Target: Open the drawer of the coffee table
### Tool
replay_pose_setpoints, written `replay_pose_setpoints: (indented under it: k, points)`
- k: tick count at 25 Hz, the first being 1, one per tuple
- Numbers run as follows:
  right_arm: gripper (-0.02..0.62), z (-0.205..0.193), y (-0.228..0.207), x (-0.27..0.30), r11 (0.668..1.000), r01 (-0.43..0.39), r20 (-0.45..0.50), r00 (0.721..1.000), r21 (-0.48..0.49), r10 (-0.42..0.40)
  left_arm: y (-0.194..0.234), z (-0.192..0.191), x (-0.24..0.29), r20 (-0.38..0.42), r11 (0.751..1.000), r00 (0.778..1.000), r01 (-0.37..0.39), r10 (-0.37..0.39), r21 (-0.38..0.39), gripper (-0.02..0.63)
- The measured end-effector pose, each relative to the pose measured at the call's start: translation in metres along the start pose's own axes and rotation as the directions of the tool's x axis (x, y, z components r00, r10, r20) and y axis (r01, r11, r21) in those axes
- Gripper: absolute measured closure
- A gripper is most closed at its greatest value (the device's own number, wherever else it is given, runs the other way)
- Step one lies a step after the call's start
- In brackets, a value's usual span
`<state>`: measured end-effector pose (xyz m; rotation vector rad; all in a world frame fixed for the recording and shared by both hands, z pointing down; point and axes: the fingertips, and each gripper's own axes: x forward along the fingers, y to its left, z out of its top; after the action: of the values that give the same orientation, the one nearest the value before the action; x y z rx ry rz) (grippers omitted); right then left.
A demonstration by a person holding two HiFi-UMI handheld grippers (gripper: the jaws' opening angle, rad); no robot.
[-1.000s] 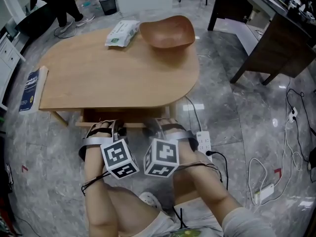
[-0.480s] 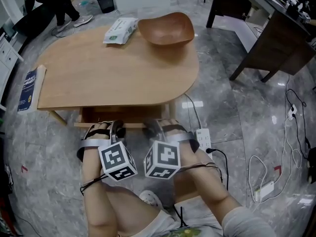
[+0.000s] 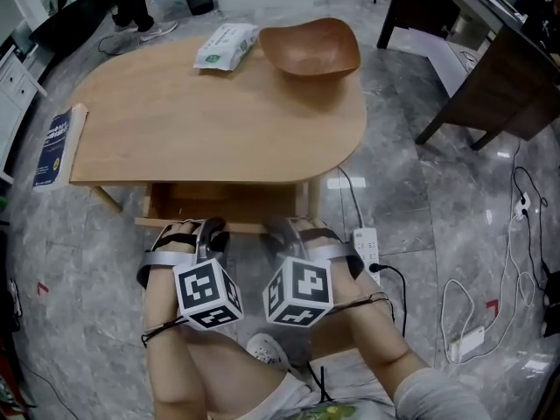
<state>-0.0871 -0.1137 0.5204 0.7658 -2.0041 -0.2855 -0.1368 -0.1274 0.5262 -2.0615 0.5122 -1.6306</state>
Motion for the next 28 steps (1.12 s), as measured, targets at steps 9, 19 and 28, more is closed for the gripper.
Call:
replay_pose_setpoints:
  k: [9,19,28]
  points:
    - [0.500,0.000,0.005,-0.003,0.999,-0.046,-0.014,0.999,0.022,0.046,-0.006,0.000,-0.004,0.026,0.999,0.999,0.027,-0.026,-0.026,0.514]
    - [0.502,-0.002,0.010,-0.006,0.998,-0.062,-0.016,0.998,0.022,0.063,-0.011,0.001,-0.007,0.032,0.998,0.998,0.048,-0.047,-0.033,0.517]
    - [0.505,-0.002,0.015,-0.009,0.995,-0.089,0.002,0.996,0.034,0.089,-0.016,0.000,-0.010,0.030,0.997,0.998,0.063,-0.062,-0.033,0.518]
